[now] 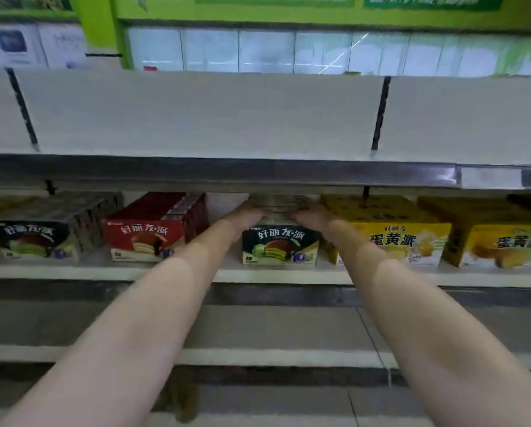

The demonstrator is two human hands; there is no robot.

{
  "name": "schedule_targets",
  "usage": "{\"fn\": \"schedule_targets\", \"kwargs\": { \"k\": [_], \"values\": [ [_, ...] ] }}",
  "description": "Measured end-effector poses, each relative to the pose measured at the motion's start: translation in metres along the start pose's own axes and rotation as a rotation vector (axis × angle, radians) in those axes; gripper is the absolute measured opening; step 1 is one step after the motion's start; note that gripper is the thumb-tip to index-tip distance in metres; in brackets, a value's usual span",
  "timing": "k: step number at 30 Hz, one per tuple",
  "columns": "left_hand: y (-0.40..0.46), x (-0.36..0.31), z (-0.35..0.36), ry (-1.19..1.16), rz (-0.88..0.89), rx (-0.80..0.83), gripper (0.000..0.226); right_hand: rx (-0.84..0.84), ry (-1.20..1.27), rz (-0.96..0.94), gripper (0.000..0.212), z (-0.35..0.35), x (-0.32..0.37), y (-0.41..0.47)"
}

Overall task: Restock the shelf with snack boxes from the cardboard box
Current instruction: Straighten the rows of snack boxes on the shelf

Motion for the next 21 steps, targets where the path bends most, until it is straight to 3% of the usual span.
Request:
{"fn": "schedule_targets", "kwargs": {
  "k": [6,9,13,18,21],
  "values": [
    [-0.001,-0.003,0.0,-0.021,0.018,-0.082,0.026,-0.003,-0.003,-0.001,0.062,-0.003,-0.008,0.013],
    [-0.003,-0.01,0.0,0.043,0.061,-0.12,0.042,-0.058,0.003,0.015,0.047,-0.002,-0.006,0.019],
    [0.015,-0.004,0.001,0.237,0.023,-0.028,0.034,0.085,-0.061,0.014,0.053,-0.005,0.001,0.02],
    [0.027,-0.008,-0.011,0.273,0.005,-0.073,0.052,-0.008,-0.008,0.052,0.044,-0.013,-0.009,0.031],
    [0.038,-0.002,-0.003,0.324,-0.024,0.021,0.043,0.104,-0.055,0.079,0.057,-0.002,-0.005,0.031]
  ]
}}
Point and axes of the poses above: each hand's wrist, its own y-axis towards the middle knuckle, its own z-axis out of the palm, x = y × z, the point moved 1 cm from there along y, towards the middle knuckle, and after that the axes turned 6 degrees about -y, right-handed, at the moved point
